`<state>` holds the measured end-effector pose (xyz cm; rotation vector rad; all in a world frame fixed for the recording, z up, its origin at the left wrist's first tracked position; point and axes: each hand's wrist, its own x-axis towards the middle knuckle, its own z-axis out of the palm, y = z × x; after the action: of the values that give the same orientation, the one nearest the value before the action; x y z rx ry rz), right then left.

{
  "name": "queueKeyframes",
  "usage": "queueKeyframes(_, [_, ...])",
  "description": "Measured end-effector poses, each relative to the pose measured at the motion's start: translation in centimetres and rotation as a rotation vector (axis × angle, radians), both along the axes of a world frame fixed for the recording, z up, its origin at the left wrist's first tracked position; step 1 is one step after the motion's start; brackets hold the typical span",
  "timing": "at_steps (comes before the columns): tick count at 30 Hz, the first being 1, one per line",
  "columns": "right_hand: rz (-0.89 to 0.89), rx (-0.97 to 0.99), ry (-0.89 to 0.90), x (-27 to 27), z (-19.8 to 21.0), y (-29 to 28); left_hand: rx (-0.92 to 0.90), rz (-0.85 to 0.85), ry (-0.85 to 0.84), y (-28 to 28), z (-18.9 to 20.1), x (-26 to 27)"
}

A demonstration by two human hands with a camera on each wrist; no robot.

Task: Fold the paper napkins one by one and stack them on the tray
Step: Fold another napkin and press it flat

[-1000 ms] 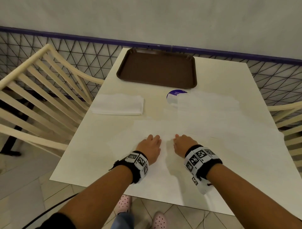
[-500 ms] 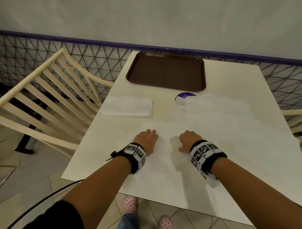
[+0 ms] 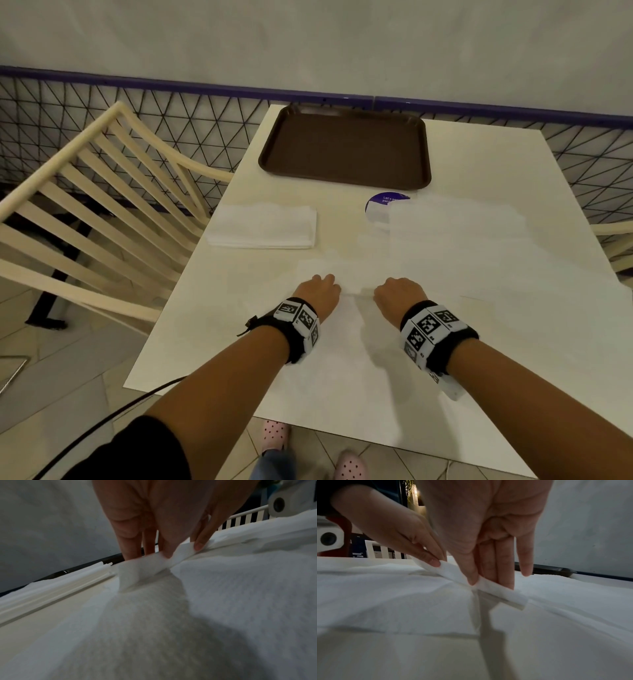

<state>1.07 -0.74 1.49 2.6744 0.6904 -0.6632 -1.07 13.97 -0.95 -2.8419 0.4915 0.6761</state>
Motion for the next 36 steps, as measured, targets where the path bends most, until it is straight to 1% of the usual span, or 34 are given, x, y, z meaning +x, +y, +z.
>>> queueKeyframes(3, [0.001,-0.015,-0.042,0.3,0.1,-0.6,-0.039,-0.015,-0.046,0.6,0.6,0.6])
queueKeyframes(5, [-0.008,0.013,-0.079,0.7,0.5,-1.1,-0.055,-0.016,-0.068,0.9,0.9,1.0])
queueKeyframes(9, [-0.094,0.150,-0.152,2.9,1.9,-1.7,-0.104,-0.016,-0.131,2.0,2.7,2.7])
queueKeyframes(12, [-0.130,0.244,-0.216,5.1,4.1,-1.1,-0.132,0.023,-0.166,3.5,4.7,4.7])
queueKeyframes(17, [-0.118,0.349,-0.226,8.8,7.4,2.5,-0.136,0.099,-0.215,7.9,8.2,8.1])
queueKeyframes(22, [-0.103,0.363,-0.218,12.0,9.2,8.3,-0.123,0.145,-0.298,14.8,10.3,11.0])
queueKeyframes(25, [-0.116,0.387,-0.243,13.6,9.6,11.8,-0.075,0.123,-0.361,18.5,11.3,11.8])
queueKeyframes(28, [-0.138,0.383,-0.269,14.3,9.1,14.5,-0.055,0.120,-0.392,21.3,10.6,12.0])
queueKeyframes(30, [-0.144,0.365,-0.266,13.9,7.9,15.5,-0.088,0.123,-0.372,22.5,9.0,11.7])
queueKeyframes(33, [-0.131,0.360,-0.224,12.5,5.0,16.0,-0.118,0.115,-0.288,23.3,5.8,11.0])
queueKeyframes(36, [-0.121,0.326,-0.130,11.1,1.9,16.1,-0.109,0.091,-0.189,23.5,2.9,10.3])
